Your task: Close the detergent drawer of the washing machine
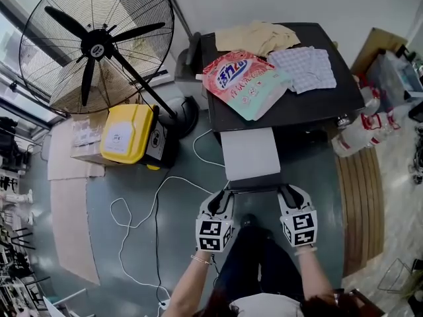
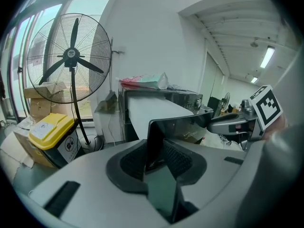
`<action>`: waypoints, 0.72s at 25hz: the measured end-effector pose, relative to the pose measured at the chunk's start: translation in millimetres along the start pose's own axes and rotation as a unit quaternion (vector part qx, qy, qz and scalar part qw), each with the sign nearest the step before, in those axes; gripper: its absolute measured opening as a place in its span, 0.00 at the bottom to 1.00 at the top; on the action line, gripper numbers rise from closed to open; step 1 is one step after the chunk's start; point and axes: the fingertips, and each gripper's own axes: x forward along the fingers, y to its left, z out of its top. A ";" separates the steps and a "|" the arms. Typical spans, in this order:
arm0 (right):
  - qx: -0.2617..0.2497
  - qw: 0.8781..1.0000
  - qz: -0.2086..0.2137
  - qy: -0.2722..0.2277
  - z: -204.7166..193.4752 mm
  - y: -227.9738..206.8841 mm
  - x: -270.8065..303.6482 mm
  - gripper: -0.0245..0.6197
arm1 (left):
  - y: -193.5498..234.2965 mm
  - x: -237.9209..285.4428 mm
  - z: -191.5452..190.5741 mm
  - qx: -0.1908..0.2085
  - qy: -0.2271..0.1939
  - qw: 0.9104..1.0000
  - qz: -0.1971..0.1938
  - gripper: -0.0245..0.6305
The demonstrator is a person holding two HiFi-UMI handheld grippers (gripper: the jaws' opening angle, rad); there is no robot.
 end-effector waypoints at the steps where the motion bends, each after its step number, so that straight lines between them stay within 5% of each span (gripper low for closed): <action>1: 0.001 1.000 -0.001 0.000 0.5 -0.3 0.4 0.22 | 0.2 0.5 0.8 0.000 0.000 1.000 -0.001 0.21; 18: 0.014 1.000 -0.016 -0.005 19.9 -11.1 20.7 0.23 | 13.3 20.2 19.5 0.005 0.003 1.000 -0.012 0.21</action>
